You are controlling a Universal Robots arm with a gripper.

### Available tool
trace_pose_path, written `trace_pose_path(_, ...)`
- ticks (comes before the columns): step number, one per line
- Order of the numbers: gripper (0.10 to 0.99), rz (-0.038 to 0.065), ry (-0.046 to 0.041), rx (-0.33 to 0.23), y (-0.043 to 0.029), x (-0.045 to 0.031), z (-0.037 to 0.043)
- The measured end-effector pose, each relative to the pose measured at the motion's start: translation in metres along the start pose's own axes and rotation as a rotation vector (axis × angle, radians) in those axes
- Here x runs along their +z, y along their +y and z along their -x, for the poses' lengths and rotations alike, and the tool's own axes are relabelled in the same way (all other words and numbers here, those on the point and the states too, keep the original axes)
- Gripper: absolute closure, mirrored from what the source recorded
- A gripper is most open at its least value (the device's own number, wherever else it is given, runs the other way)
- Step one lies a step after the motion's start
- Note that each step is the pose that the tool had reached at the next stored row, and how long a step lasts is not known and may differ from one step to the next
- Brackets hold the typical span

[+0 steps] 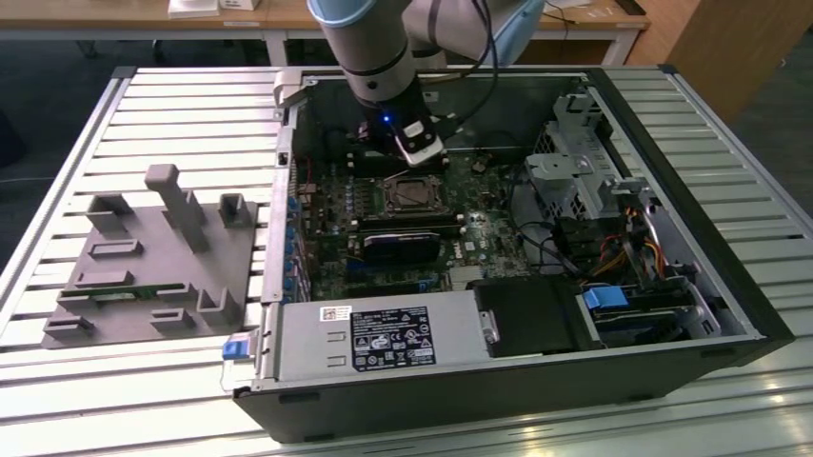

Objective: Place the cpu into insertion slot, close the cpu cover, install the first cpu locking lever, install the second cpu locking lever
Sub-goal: 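Install the first cpu locking lever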

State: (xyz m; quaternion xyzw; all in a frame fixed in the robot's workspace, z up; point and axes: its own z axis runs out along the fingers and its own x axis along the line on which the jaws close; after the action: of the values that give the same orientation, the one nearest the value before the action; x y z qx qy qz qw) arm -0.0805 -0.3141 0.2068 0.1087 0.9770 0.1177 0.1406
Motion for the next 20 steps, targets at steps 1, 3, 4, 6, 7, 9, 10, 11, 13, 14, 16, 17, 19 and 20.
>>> trace_pose_path(1,0.984,-0.001,-0.001,0.004,0.0005,0.0004,-0.0002)
trace_pose_path(3,0.984,-0.002,-0.0022,0.008,0.0018,0.001,-0.0007)
trace_pose_path(4,0.984,-0.002,-0.0026,0.009,0.0025,0.0013,-0.0009)
trace_pose_path(6,0.984,-0.003,-0.0036,0.013,0.0036,0.0019,-0.0013)
trace_pose_path(7,0.984,-0.004,-0.0042,0.015,0.004,0.0021,-0.0015)
trace_pose_path(9,0.984,-0.005,-0.0052,0.019,0.0049,0.0026,-0.0018)
trace_pose_path(10,0.984,-0.005,-0.0058,0.02,0.0053,0.0028,-0.002)
trace_pose_path(11,0.984,-0.006,-0.0063,0.022,0.0057,0.003,-0.0021)
trace_pose_path(13,0.984,-0.007,-0.0073,0.025,0.0065,0.0035,-0.0024)
trace_pose_path(14,0.984,-0.009,-0.0079,0.026,0.0067,0.0038,-0.0025)
trace_pose_path(16,0.984,-0.015,-0.0099,0.028,0.0066,0.0047,-0.0028)
trace_pose_path(17,0.984,-0.018,-0.0109,0.029,0.0065,0.0051,-0.0029)
trace_pose_path(19,0.984,-0.023,-0.0127,0.031,0.0063,0.0059,-0.0031)
trace_pose_path(20,0.984,-0.025,-0.0135,0.032,0.0061,0.0064,-0.0033)
